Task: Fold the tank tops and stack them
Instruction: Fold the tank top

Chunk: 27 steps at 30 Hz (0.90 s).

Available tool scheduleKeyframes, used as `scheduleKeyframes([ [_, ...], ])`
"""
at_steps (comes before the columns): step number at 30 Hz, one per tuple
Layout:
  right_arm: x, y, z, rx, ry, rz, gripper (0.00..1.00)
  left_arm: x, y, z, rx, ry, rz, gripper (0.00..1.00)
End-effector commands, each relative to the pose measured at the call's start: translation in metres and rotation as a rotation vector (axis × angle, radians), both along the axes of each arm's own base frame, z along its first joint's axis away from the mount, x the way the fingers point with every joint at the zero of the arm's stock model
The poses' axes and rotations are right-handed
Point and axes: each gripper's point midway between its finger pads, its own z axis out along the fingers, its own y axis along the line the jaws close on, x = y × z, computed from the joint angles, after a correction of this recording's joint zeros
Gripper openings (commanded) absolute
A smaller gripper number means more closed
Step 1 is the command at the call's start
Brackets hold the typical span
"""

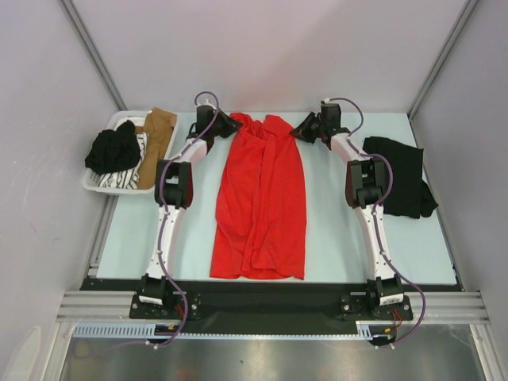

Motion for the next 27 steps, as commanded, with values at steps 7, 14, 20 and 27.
scheduleKeyframes([
  [7,0.029,-0.020,0.028,0.039,-0.098,-0.063,0.85,0.047,0.056,0.088,0.024,-0.278,0.157,0.99],
  [14,-0.002,-0.033,0.041,-0.044,-0.035,-0.038,0.86,0.010,0.073,0.130,0.155,-0.268,0.081,1.00],
  [20,-0.118,-0.043,0.053,-0.207,0.075,-0.022,0.81,-0.104,0.094,0.146,0.357,-0.091,0.110,1.00],
  [27,-0.286,-0.048,0.039,-0.346,0.204,-0.001,0.68,-0.302,0.088,0.071,0.526,0.175,0.058,1.00],
])
